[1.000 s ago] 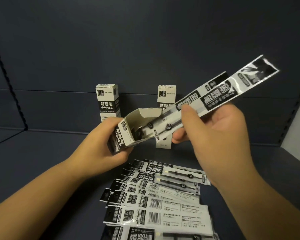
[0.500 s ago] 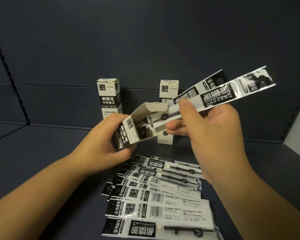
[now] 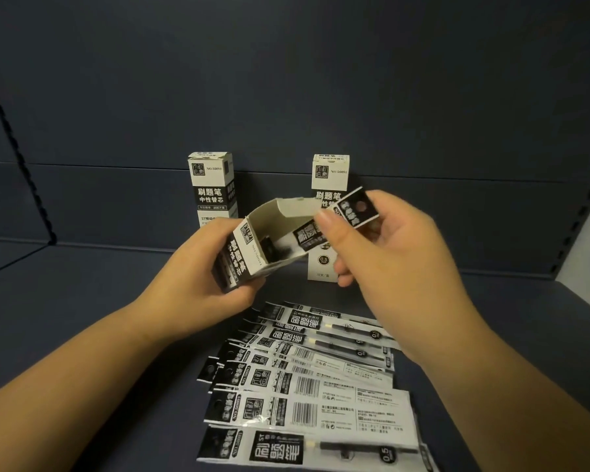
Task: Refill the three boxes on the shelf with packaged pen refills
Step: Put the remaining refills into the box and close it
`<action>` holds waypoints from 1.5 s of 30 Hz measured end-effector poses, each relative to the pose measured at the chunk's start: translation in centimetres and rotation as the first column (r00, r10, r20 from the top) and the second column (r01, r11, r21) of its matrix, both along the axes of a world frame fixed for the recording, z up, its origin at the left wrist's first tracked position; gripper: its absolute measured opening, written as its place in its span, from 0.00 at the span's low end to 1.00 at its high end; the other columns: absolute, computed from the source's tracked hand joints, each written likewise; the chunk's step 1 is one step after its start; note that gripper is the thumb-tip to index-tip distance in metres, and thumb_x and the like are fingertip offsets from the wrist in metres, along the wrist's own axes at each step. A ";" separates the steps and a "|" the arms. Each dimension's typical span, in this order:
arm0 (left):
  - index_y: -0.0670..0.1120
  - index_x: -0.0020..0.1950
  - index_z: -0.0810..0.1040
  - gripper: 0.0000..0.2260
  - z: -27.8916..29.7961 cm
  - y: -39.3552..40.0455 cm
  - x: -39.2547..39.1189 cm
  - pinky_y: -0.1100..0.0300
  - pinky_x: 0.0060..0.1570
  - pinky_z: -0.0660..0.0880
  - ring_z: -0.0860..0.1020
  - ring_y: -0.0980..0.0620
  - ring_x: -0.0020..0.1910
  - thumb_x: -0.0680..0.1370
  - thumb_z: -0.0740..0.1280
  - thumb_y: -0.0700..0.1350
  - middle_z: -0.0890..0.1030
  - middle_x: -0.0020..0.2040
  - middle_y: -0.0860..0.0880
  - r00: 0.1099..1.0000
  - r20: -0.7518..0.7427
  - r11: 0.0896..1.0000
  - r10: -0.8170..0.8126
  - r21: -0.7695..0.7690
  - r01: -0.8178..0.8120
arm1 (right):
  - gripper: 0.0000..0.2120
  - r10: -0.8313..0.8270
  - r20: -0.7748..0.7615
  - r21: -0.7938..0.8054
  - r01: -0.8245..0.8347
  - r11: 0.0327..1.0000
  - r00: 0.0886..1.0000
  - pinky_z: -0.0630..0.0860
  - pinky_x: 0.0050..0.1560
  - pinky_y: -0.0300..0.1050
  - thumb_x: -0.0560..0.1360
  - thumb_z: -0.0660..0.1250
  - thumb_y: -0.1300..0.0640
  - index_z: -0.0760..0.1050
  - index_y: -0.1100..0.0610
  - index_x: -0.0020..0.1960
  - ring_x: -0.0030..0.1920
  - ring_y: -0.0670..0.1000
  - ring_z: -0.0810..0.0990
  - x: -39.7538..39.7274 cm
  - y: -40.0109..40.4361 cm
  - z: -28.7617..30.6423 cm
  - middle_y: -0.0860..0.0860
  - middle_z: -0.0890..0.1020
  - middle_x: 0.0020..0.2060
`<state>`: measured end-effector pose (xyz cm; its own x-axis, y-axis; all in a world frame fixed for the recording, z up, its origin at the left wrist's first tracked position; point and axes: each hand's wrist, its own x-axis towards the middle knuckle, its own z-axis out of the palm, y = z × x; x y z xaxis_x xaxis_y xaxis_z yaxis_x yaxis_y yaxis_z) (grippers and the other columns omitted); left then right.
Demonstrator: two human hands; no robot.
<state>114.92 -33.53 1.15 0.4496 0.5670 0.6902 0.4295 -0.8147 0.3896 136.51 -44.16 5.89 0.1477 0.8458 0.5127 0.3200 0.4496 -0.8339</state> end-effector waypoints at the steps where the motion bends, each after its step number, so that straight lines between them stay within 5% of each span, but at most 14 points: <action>1: 0.56 0.64 0.72 0.25 0.0 0.0 0.0 0.74 0.47 0.70 0.78 0.59 0.54 0.69 0.75 0.48 0.77 0.55 0.61 1.000 0.001 1.000 -0.001 -0.003 0.001 | 0.05 -0.003 0.018 0.013 0.003 1.000 1.000 0.82 0.40 0.42 0.78 0.70 0.48 0.81 0.49 0.48 0.36 0.42 0.81 0.0 0.0 0.0 0.43 0.84 0.37; 8: 0.54 0.67 0.73 0.26 0.0 0.1 0.0 0.69 0.50 0.74 0.79 0.56 0.56 0.70 0.74 0.51 0.78 0.56 0.58 1.000 -0.003 1.000 -0.011 -0.016 0.011 | 0.05 -0.091 0.211 0.101 0.070 0.992 0.973 0.71 0.41 0.33 0.75 0.70 0.45 0.82 0.45 0.46 0.40 0.41 0.75 -0.5 0.6 -1.0 0.42 0.76 0.42; 13: 0.55 0.64 0.73 0.26 0.0 -0.3 0.3 0.73 0.47 0.71 0.77 0.60 0.53 0.70 0.78 0.43 0.77 0.54 0.61 1.000 -0.031 1.000 0.001 0.004 -0.001 | 0.03 -0.110 0.290 0.092 0.086 0.992 0.951 0.73 0.47 0.36 0.77 0.71 0.49 0.84 0.45 0.47 0.46 0.41 0.76 -0.8 1.2 -1.4 0.42 0.76 0.45; 22: 0.55 0.64 0.73 0.25 0.0 -0.4 0.4 0.73 0.48 0.71 0.77 0.60 0.54 0.71 0.78 0.46 0.76 0.54 0.63 0.999 -0.048 1.000 0.007 0.012 -0.006 | 0.02 -0.118 0.282 0.064 0.104 0.992 0.952 0.68 0.41 0.33 0.75 0.73 0.48 0.83 0.45 0.46 0.38 0.42 0.73 -0.3 1.5 -1.1 0.43 0.73 0.39; 27: 0.55 0.67 0.72 0.27 0.0 -0.2 0.1 0.67 0.52 0.75 0.78 0.56 0.57 0.70 0.75 0.50 0.78 0.57 0.58 1.000 -0.017 1.000 0.018 -0.006 -0.019 | 0.04 -0.151 0.149 0.030 0.148 0.989 0.977 0.71 0.32 0.31 0.80 0.67 0.51 0.79 0.48 0.47 0.32 0.39 0.74 0.9 1.4 -0.6 0.49 0.78 0.36; 30: 0.55 0.67 0.72 0.27 0.2 -0.4 -0.1 0.65 0.54 0.76 0.78 0.57 0.58 0.71 0.76 0.48 0.79 0.58 0.58 1.000 0.013 1.000 0.004 -0.015 -0.004 | 0.06 -0.140 0.426 -0.144 0.220 0.965 0.894 0.73 0.39 0.37 0.81 0.63 0.47 0.77 0.44 0.56 0.38 0.39 0.79 1.9 2.1 -1.0 0.40 0.79 0.42; 32: 0.60 0.65 0.71 0.27 0.4 -0.5 -0.3 0.69 0.53 0.75 0.78 0.61 0.58 0.71 0.78 0.44 0.78 0.58 0.60 0.999 0.038 1.000 0.005 -0.020 -0.004 | 0.17 -0.016 0.728 -0.257 0.294 0.921 0.685 0.77 0.50 0.44 0.79 0.64 0.42 0.75 0.45 0.67 0.51 0.45 0.81 2.5 2.4 -1.4 0.42 0.79 0.55; 35: 0.64 0.63 0.68 0.29 0.5 -0.7 -0.4 0.75 0.52 0.72 0.76 0.66 0.57 0.71 0.78 0.42 0.75 0.60 0.64 0.999 0.050 1.000 0.016 -0.027 -0.014 | 0.25 0.202 0.858 -0.387 0.337 0.858 0.471 0.77 0.59 0.47 0.78 0.66 0.39 0.73 0.48 0.71 0.60 0.50 0.77 2.6 2.5 -2.1 0.48 0.78 0.61; 38: 0.62 0.63 0.69 0.29 0.5 -0.8 -0.3 0.75 0.51 0.72 0.76 0.66 0.57 0.71 0.77 0.42 0.77 0.58 0.63 0.998 0.060 0.999 0.014 -0.046 -0.011 | 0.22 0.272 0.859 -0.427 0.313 0.848 0.434 0.78 0.58 0.47 0.80 0.66 0.43 0.74 0.50 0.71 0.58 0.50 0.78 2.5 2.8 -2.5 0.49 0.78 0.59; 45: 0.54 0.68 0.71 0.28 0.3 -0.4 -0.5 0.70 0.55 0.74 0.78 0.60 0.60 0.71 0.77 0.44 0.78 0.60 0.59 0.999 0.043 0.998 0.002 -0.057 0.001 | 0.13 0.272 0.812 -0.441 0.238 0.866 0.516 0.75 0.45 0.41 0.79 0.69 0.50 0.81 0.47 0.63 0.46 0.45 0.79 2.4 3.1 -3.0 0.42 0.79 0.47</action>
